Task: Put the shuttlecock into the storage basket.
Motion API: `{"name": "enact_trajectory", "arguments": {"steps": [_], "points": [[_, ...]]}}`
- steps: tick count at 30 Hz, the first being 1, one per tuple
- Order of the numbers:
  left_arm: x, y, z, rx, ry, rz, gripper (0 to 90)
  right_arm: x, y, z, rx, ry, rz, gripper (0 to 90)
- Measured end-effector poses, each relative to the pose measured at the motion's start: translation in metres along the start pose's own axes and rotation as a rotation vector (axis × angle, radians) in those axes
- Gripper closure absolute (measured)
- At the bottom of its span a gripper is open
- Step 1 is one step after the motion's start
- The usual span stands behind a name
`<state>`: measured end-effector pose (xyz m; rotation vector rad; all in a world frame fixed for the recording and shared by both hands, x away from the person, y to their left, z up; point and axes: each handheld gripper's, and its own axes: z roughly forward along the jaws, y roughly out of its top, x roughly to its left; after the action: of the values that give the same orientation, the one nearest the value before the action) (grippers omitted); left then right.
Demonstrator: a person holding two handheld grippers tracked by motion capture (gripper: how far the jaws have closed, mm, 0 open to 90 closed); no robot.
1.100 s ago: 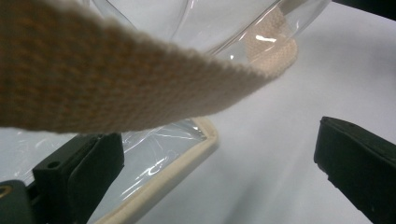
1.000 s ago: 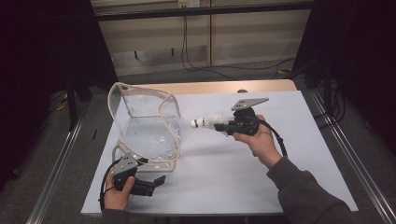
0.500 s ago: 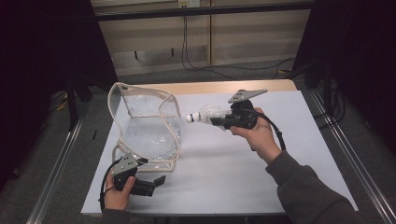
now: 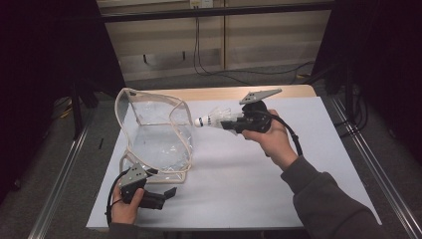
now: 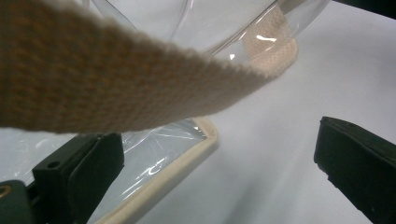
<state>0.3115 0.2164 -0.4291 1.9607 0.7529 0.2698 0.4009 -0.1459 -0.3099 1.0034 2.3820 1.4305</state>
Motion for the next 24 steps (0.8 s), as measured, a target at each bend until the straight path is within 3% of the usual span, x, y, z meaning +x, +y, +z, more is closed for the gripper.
{"name": "enact_trajectory", "arguments": {"steps": [24], "points": [[0.001, 0.0, 0.0, 0.0, -0.004, -0.004, 1.6, 0.02, 0.032, 0.011, -0.015, 0.038, -0.028, 88.9]]}}
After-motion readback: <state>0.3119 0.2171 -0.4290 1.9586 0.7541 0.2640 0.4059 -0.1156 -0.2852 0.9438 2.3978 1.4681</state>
